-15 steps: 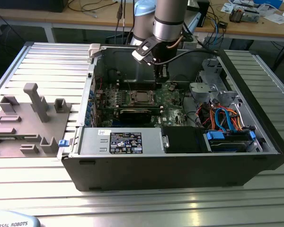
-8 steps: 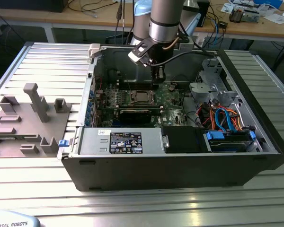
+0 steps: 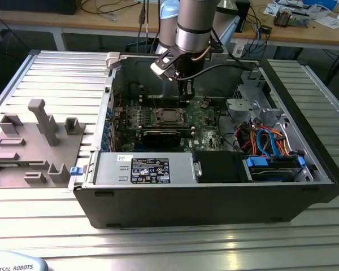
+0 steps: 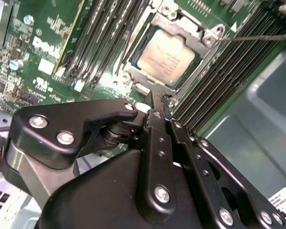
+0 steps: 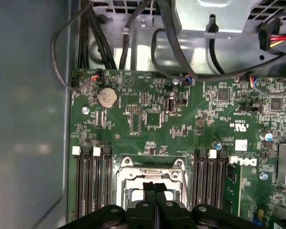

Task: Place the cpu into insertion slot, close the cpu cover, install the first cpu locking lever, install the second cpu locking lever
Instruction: 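Close the cpu cover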

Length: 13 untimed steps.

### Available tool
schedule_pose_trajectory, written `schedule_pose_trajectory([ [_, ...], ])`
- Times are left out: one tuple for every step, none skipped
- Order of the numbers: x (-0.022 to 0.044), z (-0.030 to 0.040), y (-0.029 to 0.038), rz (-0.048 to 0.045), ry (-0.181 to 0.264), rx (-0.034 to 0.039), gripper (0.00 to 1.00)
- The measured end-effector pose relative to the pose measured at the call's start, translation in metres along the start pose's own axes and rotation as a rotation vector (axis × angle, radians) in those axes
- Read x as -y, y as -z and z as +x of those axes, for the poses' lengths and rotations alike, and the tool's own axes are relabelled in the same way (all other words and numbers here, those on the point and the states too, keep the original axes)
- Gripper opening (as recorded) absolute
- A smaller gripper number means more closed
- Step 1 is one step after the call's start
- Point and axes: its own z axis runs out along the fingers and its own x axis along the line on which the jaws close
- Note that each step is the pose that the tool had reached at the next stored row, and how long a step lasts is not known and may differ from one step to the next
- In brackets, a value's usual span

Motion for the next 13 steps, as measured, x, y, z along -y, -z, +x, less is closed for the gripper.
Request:
schedule_pose_trajectory([
  [0.0003, 0.0, -0.0007, 0.0112, 0.0, -0.0004, 0.11],
  [0.0007, 0.0, -0.0012, 0.0168, 0.0, -0.0006, 0.11],
  [0.0014, 0.0, -0.0018, 0.0193, 0.001, -0.0007, 0.11],
  [0.0031, -0.0001, -0.0022, 0.0195, 0.001, -0.0008, 0.11],
  [0.0042, 0.0, -0.0024, 0.0196, 0.002, -0.0009, 0.11],
  [0.0062, 0.0001, -0.0028, 0.0196, 0.002, -0.0008, 0.11],
  [0.0094, 0.0001, -0.0032, 0.0196, 0.002, -0.0007, 0.11],
  [0.0107, 0.0002, -0.0037, 0.0195, 0.002, -0.0009, 0.11],
  [0.0112, 0.0003, -0.0043, 0.0214, 0.002, -0.0012, 0.11],
  [0.0113, 0.0002, -0.0047, 0.0269, 0.002, -0.0013, 0.11],
  [0.0115, 0.0002, -0.0051, 0.0335, 0.002, -0.0014, 0.11],
  [0.0114, 0.0002, -0.0055, 0.0412, 0.002, -0.0004, 0.11],
  [0.0115, 0.0002, -0.0055, 0.0427, 0.002, 0.0017, 0.11],
])
